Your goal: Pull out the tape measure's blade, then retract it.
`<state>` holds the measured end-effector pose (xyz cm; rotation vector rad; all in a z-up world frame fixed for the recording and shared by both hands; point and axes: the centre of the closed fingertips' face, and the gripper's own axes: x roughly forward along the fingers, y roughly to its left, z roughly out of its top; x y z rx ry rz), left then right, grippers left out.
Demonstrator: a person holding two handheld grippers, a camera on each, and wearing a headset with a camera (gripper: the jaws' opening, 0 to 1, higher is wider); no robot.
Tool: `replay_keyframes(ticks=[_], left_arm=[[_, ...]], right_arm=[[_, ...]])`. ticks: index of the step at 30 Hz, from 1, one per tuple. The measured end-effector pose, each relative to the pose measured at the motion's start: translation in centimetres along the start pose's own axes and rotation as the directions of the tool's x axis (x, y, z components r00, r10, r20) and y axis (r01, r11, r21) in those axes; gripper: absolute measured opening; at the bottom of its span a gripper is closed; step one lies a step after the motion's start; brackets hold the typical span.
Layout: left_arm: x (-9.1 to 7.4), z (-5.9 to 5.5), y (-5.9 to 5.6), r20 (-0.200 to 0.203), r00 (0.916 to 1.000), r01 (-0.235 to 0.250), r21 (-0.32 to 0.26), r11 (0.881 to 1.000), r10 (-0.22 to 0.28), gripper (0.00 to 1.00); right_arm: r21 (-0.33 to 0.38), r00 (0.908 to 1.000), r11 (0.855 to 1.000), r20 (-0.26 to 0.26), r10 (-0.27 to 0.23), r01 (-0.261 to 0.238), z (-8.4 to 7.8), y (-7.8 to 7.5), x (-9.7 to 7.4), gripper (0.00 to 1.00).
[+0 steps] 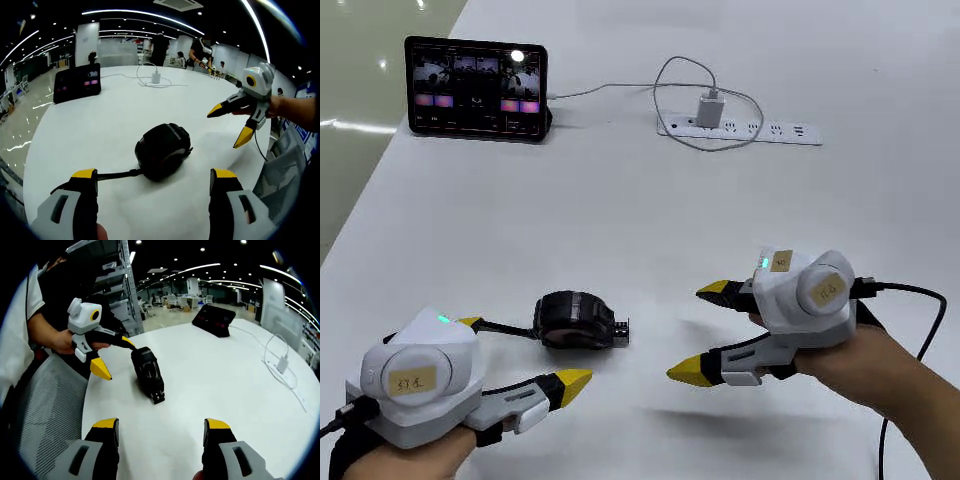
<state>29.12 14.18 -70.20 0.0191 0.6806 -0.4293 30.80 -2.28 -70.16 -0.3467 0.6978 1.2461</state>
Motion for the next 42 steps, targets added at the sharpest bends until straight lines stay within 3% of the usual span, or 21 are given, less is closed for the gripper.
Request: replay_keyframes(ticks=[13, 17, 19, 30, 32, 42], left_arm=[[-1.4, 0.5, 0.2, 0.004, 0.9999, 0.012, 0.121, 0.993, -0.013, 0.96], [-1.7, 0.0, 0.3, -0.008, 0.9999, 0.015, 0.133, 0.991, -0.014, 0.97], [-2.0, 0.3, 0.5, 0.011, 0.9999, 0.006, 0.165, 0.986, -0.008, 0.95], [-3.3, -0.8, 0.8, -0.004, 0.9996, 0.029, 0.201, 0.979, -0.029, 0.98], [-3.4, -1.2, 0.8, -0.027, 0.9992, 0.035, 0.208, 0.977, -0.030, 0.98], [-4.4, -1.3, -0.1, -0.036, 0.9960, 0.088, 0.222, 0.971, -0.082, 0.96]], right_arm=[[0.031, 0.9974, 0.997, 0.010, -0.071, 0.071, -1.0, 0.3, -3.0, 0.73], [0.040, 0.9957, 0.995, 0.015, -0.091, 0.091, -1.3, 0.4, -4.0, 0.74], [0.044, 0.9948, 0.994, 0.018, -0.100, 0.099, -1.4, 0.5, -4.3, 0.75], [0.088, 0.9887, 0.985, 0.021, -0.148, 0.146, -3.0, 1.1, -6.0, 0.76], [0.091, 0.9880, 0.984, 0.023, -0.153, 0.150, -3.1, 1.2, -6.2, 0.76], [0.098, 0.9843, 0.981, 0.032, -0.174, 0.170, -3.7, 1.6, -7.4, 0.76]])
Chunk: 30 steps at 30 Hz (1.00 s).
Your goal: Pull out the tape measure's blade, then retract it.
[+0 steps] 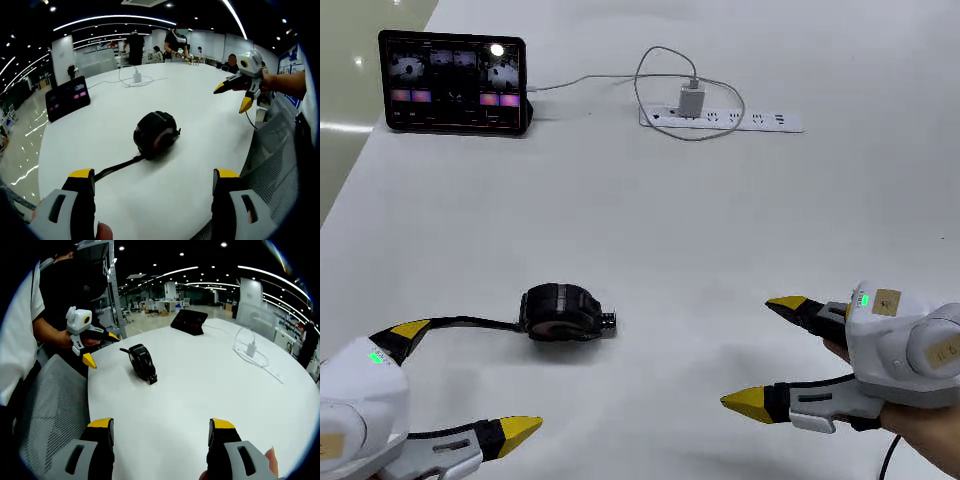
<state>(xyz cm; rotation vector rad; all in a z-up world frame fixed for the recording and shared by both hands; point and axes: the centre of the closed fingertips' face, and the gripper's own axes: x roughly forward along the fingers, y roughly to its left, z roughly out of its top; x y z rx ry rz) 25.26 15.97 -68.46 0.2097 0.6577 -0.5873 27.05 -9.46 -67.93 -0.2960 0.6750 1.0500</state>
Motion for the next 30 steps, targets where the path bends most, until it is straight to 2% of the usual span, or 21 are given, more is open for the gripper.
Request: replay_keyframes(ticks=[7, 10, 12, 18, 24, 30], left_arm=[[-0.6, 0.5, -0.5, 0.025, 0.9991, 0.035, 0.003, 0.999, -0.035, 0.96], [-0.7, 0.5, -0.7, 0.027, 0.9983, 0.052, 0.007, 0.999, -0.052, 0.96], [-0.8, 0.6, -0.9, 0.039, 0.9971, 0.065, 0.001, 0.998, -0.065, 0.96], [-1.4, 0.6, -1.3, 0.041, 0.9948, 0.093, 0.004, 0.996, -0.093, 0.98], [-1.9, 0.7, -1.4, 0.046, 0.9932, 0.106, 0.013, 0.994, -0.107, 0.98], [-2.1, 0.4, -1.5, 0.042, 0.9926, 0.114, 0.010, 0.993, -0.114, 0.99]], right_arm=[[0.014, 0.9992, 1.000, 0.030, -0.028, 0.028, -0.3, -0.2, -1.0, 0.78], [0.037, 0.9986, 0.999, 0.045, -0.027, 0.025, -0.4, -0.2, -1.4, 0.76], [0.040, 0.9986, 0.999, 0.044, -0.030, 0.028, -0.6, 0.0, -1.5, 0.77], [0.049, 0.9979, 0.998, 0.048, -0.043, 0.041, -1.3, 0.4, -2.2, 0.78], [0.041, 0.9974, 0.997, 0.040, -0.060, 0.058, -2.4, 0.9, -2.8, 0.80], [0.044, 0.9959, 0.996, 0.041, -0.081, 0.079, -3.1, 1.2, -3.6, 0.84]])
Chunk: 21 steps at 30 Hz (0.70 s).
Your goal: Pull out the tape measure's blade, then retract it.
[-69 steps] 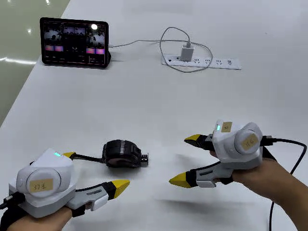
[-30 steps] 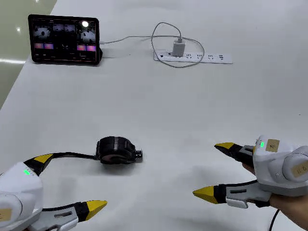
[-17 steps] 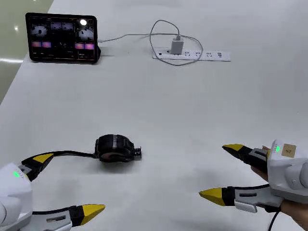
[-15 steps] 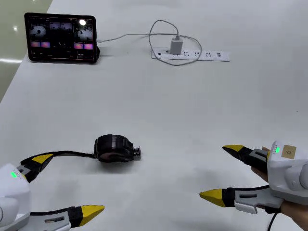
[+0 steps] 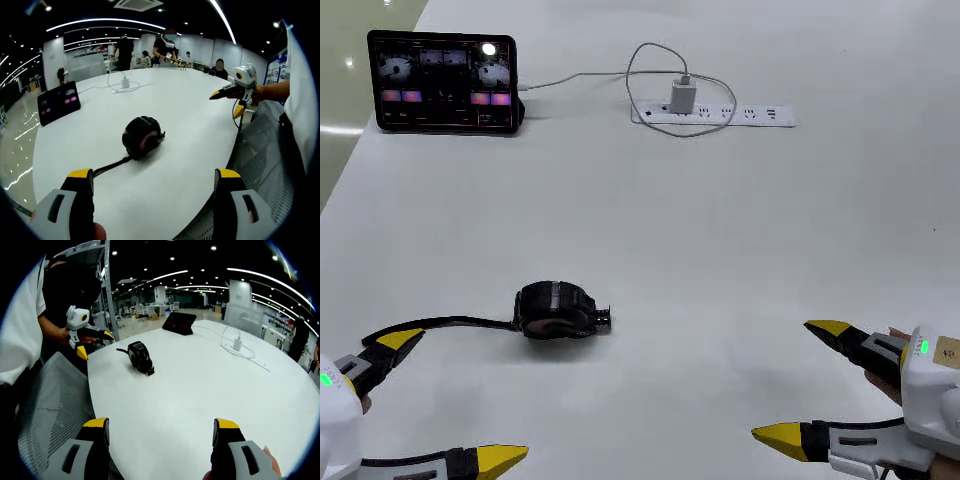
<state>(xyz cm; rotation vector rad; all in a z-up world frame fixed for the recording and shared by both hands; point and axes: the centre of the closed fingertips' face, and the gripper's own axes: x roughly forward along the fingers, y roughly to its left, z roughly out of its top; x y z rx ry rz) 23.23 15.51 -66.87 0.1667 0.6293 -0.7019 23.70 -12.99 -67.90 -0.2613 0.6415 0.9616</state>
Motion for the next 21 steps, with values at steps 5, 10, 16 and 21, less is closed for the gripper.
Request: replay_keyframes(ticks=[5, 10, 16, 21], left_arm=[[-0.2, -0.2, -0.2, -0.005, 1.0000, 0.004, 0.006, 1.000, -0.004, 0.99], [-0.5, -0.7, -0.1, -0.024, 0.9997, 0.007, 0.020, 1.000, -0.007, 0.95], [-1.0, -0.7, -0.1, -0.010, 0.9999, 0.011, 0.024, 1.000, -0.010, 0.99], [-1.2, -1.0, -0.4, -0.017, 0.9996, 0.022, 0.035, 0.999, -0.021, 0.99]], right_arm=[[0.006, 1.0000, 1.000, -0.004, -0.002, 0.002, -0.5, 0.3, -0.3, 0.85], [0.005, 0.9999, 1.000, -0.016, -0.005, 0.005, -1.0, 0.3, -0.4, 0.85], [0.005, 0.9998, 1.000, -0.019, -0.008, 0.008, -1.3, 0.3, -0.8, 0.86], [0.009, 0.9998, 1.000, -0.020, -0.005, 0.005, -1.4, 0.2, -1.2, 0.89]])
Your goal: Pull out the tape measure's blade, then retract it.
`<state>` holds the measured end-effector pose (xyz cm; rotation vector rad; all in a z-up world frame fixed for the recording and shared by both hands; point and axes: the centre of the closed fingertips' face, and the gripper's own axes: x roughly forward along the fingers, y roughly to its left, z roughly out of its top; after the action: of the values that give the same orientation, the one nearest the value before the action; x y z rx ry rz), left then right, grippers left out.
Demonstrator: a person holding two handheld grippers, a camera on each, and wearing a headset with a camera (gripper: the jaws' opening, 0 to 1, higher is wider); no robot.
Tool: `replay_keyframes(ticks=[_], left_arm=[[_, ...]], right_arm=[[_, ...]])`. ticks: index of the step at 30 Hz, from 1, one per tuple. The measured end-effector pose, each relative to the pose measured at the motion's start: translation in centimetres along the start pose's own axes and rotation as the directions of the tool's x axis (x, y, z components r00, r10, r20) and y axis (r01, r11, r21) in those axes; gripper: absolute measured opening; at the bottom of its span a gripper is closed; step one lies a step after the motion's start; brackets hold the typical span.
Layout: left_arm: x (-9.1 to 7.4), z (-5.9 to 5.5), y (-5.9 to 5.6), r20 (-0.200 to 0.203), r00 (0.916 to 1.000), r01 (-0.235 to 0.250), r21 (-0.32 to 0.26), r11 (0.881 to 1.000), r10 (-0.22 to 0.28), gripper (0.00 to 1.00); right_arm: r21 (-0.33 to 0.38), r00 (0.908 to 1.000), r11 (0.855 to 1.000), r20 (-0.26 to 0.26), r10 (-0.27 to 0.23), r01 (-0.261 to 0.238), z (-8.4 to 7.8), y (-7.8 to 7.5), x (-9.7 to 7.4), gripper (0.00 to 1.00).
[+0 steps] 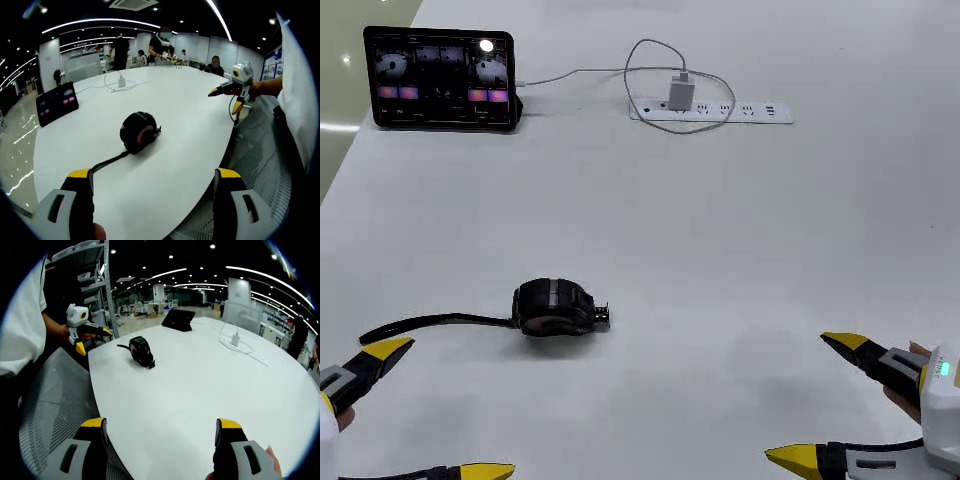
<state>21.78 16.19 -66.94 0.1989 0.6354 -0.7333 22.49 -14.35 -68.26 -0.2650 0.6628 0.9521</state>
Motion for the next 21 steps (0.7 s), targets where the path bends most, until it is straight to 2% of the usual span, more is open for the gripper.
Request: replay_keyframes(ticks=[6, 9, 18, 21], left_arm=[[-0.28, -0.17, -0.11, 0.002, 1.0000, 0.006, -0.011, 1.000, -0.006, 0.99], [-0.36, -0.44, -0.03, -0.005, 1.0000, 0.005, -0.019, 1.000, -0.005, 0.99], [-0.49, -0.64, 0.03, -0.006, 0.9999, 0.008, -0.010, 1.000, -0.008, 0.99], [-0.54, -0.76, 0.09, -0.013, 0.9999, 0.002, 0.012, 1.000, -0.002, 0.99]], right_arm=[[-0.005, 1.0000, 1.000, -0.002, -0.003, 0.003, -0.21, -0.14, -0.33, 0.91], [0.000, 0.9999, 1.000, 0.002, 0.015, -0.015, -0.20, 0.21, -0.31, 0.95], [-0.003, 0.9997, 1.000, -0.013, 0.021, -0.021, -0.46, 0.26, -0.35, 0.94], [0.001, 0.9997, 1.000, -0.013, 0.019, -0.019, -0.50, 0.19, -0.45, 0.94]])
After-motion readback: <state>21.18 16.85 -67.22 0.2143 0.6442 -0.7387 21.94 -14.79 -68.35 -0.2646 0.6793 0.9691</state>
